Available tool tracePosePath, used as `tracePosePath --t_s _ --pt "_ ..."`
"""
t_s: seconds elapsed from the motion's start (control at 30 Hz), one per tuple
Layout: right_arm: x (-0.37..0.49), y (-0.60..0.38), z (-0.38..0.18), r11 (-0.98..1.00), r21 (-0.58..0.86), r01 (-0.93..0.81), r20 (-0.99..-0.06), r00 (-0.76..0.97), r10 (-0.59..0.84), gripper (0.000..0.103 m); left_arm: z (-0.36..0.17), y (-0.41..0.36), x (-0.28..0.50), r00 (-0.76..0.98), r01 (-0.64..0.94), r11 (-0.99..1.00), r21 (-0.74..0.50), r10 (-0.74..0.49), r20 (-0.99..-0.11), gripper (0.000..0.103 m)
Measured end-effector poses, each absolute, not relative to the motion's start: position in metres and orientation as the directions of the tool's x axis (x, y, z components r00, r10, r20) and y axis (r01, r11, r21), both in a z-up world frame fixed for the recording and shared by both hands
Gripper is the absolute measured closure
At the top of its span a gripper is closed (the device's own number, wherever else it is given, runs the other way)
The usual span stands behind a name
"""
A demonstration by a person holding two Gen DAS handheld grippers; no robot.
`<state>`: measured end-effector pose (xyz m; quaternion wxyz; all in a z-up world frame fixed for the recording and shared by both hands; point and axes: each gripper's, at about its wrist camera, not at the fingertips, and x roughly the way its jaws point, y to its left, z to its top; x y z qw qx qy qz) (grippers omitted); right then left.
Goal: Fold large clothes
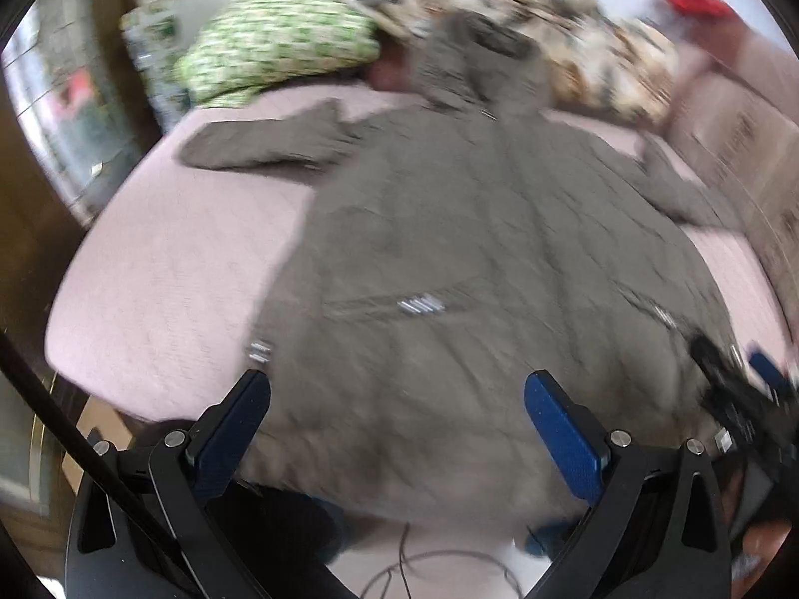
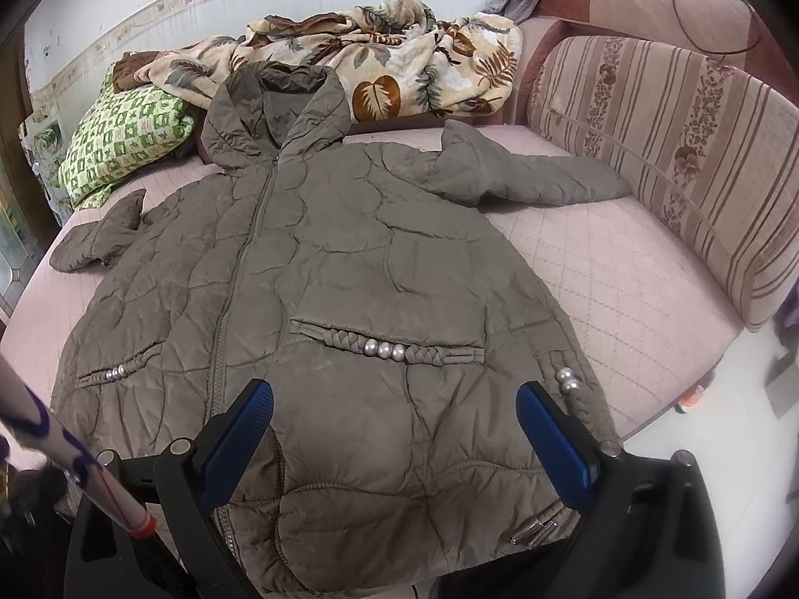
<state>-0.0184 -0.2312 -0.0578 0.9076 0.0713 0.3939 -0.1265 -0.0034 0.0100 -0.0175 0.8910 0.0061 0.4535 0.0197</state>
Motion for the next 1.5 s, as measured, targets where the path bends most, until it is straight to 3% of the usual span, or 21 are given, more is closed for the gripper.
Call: tracePosePath --t_s 0.4,0.63,0.97,1.3,1.5 --pt "-0.01 -0.224 -0.066 0.965 0.005 0.261 -0.746 0.644 -0.17 0.003 0.001 0.109 0.038 0.623 -0.281 0.953 0.117 0.273 -0.733 0.001" --pt "-0.006 -0.217 -0.066 0.969 -0.022 0.247 -0.742 0.645 -0.181 0.003 0.005 0.15 0.083 0.63 -0.297 0.949 0.107 0.279 -0.724 0.007" --pt "0.005 -0.206 -0.065 0.973 -0.065 0.223 -0.742 0.641 -0.196 0.003 -0.009 0.215 0.151 0.544 -0.385 0.923 -0.005 0.222 -0.809 0.011" --pt "0.032 -0.197 -0.07 0.974 -0.099 0.204 -0.752 0.625 -0.207 0.003 -0.051 0.288 0.256 0.498 -0.464 0.863 -0.2 0.067 -0.865 0.011" --pt "0.061 -0.207 -0.081 0.964 -0.102 0.246 -0.783 0.578 -0.23 0.003 -0.096 0.33 0.318 0.511 -0.537 0.73 -0.423 -0.118 -0.852 0.011"
